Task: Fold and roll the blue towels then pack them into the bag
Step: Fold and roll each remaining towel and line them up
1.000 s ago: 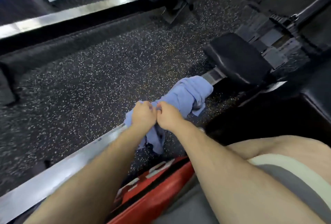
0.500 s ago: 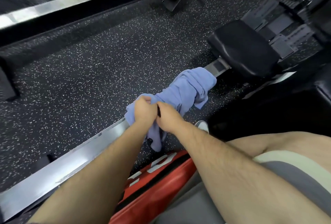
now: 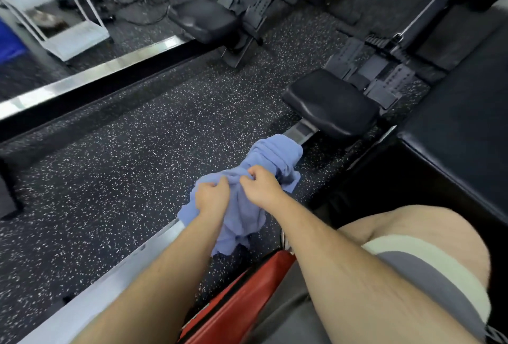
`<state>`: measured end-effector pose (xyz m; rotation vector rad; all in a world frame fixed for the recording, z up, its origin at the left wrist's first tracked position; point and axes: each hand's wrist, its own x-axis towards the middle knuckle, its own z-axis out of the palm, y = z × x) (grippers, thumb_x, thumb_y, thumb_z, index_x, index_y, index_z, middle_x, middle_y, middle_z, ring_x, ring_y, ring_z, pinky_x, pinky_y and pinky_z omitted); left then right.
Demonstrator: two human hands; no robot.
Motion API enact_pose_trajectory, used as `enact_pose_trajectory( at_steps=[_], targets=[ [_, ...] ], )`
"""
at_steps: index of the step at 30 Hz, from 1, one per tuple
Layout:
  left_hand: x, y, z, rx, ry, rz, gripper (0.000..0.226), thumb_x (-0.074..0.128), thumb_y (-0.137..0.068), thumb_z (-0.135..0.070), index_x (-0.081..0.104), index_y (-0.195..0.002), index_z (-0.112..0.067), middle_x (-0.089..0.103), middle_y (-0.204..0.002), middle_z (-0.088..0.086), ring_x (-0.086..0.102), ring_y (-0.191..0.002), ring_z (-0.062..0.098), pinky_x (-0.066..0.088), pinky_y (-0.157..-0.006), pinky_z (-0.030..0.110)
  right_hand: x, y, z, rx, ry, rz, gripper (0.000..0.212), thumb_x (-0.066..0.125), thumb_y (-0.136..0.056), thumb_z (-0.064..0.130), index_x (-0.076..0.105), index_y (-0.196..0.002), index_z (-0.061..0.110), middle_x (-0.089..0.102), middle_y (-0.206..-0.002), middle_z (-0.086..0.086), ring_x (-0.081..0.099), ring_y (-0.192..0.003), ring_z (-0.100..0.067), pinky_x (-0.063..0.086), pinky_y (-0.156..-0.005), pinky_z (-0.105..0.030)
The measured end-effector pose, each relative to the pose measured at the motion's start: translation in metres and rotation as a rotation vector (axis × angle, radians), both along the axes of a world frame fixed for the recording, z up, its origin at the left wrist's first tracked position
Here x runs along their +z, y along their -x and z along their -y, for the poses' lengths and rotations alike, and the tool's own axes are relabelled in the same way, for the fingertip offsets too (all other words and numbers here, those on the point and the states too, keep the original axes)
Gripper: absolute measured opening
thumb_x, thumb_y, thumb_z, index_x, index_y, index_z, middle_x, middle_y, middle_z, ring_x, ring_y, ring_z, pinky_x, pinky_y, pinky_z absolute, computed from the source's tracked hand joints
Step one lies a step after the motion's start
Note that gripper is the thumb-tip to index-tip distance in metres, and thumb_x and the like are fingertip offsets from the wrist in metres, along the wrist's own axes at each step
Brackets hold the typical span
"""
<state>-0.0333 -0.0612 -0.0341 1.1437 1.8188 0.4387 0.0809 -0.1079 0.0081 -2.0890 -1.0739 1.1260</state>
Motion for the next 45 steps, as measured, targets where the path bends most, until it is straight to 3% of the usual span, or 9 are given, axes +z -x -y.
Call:
enact_pose_trajectory(
  at_steps=[3,8,15,19,25,29,34,41,45],
  targets=[
    [0.008,-0.012,0.0,0.066,0.163,0.242,0.049,0.056,-0.098,-0.045,0.063,-0.119,-0.001,0.066,-0.112,0.015,0.064,-0.1,0.032,0.049,-0.083,0.037,0.018,-0.002,0.006,-0.07,-0.043,-0.047,0.032,0.047,-0.097,0.017,0.03,-0.07,0.021,0.035,-0.067,0.005,0.03,-0.062,-0.013,0.025,-0.055,-0.033],
    [0.048,-0.027,-0.001,0.162,0.134,0.58,0.023,0.065,-0.092,-0.016,0.061,-0.07,-0.013,0.049,-0.06,0.002,0.036,-0.044,0.013,0.024,-0.043,0.023,0.059,-0.017,0.019,-0.172,-0.149,-0.141,0.031,0.045,-0.099,0.019,0.035,-0.07,0.02,0.037,-0.066,0.006,0.033,-0.061,-0.011,0.026,-0.054,-0.029],
    [0.158,-0.084,0.025,-0.183,-0.147,0.701,0.021,0.057,-0.087,-0.013,0.062,-0.067,-0.016,0.053,-0.061,0.005,0.044,-0.054,0.018,0.031,-0.044,0.024,0.148,-0.065,0.042,-0.322,-0.457,-0.165,0.026,0.074,-0.091,0.037,0.064,-0.094,0.013,0.063,-0.075,0.01,0.053,-0.063,0.004,0.04,-0.058,-0.015],
    [0.224,-0.128,0.037,-0.425,-0.272,0.838,0.019,0.059,-0.091,-0.023,0.07,-0.088,-0.009,0.061,-0.075,0.003,0.052,-0.066,0.015,0.041,-0.055,0.027,0.208,-0.106,0.072,-0.369,-0.597,-0.046,0.022,0.063,-0.097,0.029,0.063,-0.103,0.007,0.068,-0.096,-0.007,0.061,-0.083,-0.013,0.051,-0.077,-0.034],
    [0.322,-0.226,0.063,-0.853,-0.147,1.029,0.042,0.066,-0.087,-0.03,0.063,-0.114,0.002,0.068,-0.102,0.021,0.067,-0.092,0.032,0.051,-0.073,0.037,0.293,-0.182,0.132,-0.564,-0.816,0.029,0.016,0.063,-0.096,0.028,0.062,-0.105,0.015,0.064,-0.088,0.01,0.06,-0.072,0.011,0.045,-0.063,-0.009],
    [0.371,-0.288,0.112,-1.015,0.043,1.176,0.051,0.065,-0.093,-0.027,0.054,-0.126,0.011,0.059,-0.124,0.033,0.059,-0.117,0.042,0.045,-0.102,0.05,0.336,-0.228,0.186,-0.673,-0.847,0.119,0.029,0.061,-0.096,0.044,0.067,-0.09,0.017,0.073,-0.086,0.0,0.069,-0.084,-0.011,0.055,-0.077,-0.033],
    [0.395,-0.337,0.181,-0.966,0.099,1.24,0.027,0.055,-0.1,-0.014,0.066,-0.114,0.006,0.071,-0.109,0.021,0.072,-0.097,0.028,0.06,-0.081,0.033,0.356,-0.268,0.257,-0.852,-0.858,0.2,0.026,0.055,-0.101,0.036,0.069,-0.092,0.016,0.073,-0.088,0.008,0.068,-0.084,-0.007,0.054,-0.073,-0.024],
    [0.394,-0.388,0.224,-0.762,0.15,1.184,0.014,0.07,-0.09,-0.009,0.067,-0.077,-0.013,0.058,-0.071,0.004,0.053,-0.055,0.014,0.043,-0.051,0.024,0.351,-0.31,0.327,-1.061,-0.898,0.121,0.026,0.06,-0.092,0.02,0.053,-0.077,0.0,0.051,-0.07,-0.002,0.048,-0.065,-0.015,0.042,-0.063,-0.033],
    [0.39,-0.409,0.235,-0.776,0.287,1.162,0.009,0.068,-0.096,-0.014,0.069,-0.094,-0.005,0.072,-0.079,0.006,0.07,-0.06,0.015,0.056,-0.053,0.027,0.344,-0.324,0.341,-1.055,-0.874,0.159,0.04,0.065,-0.084,0.012,0.031,-0.064,0.004,0.031,-0.059,0.004,0.031,-0.063,-0.016,0.028,-0.058,-0.027]
  ],
)
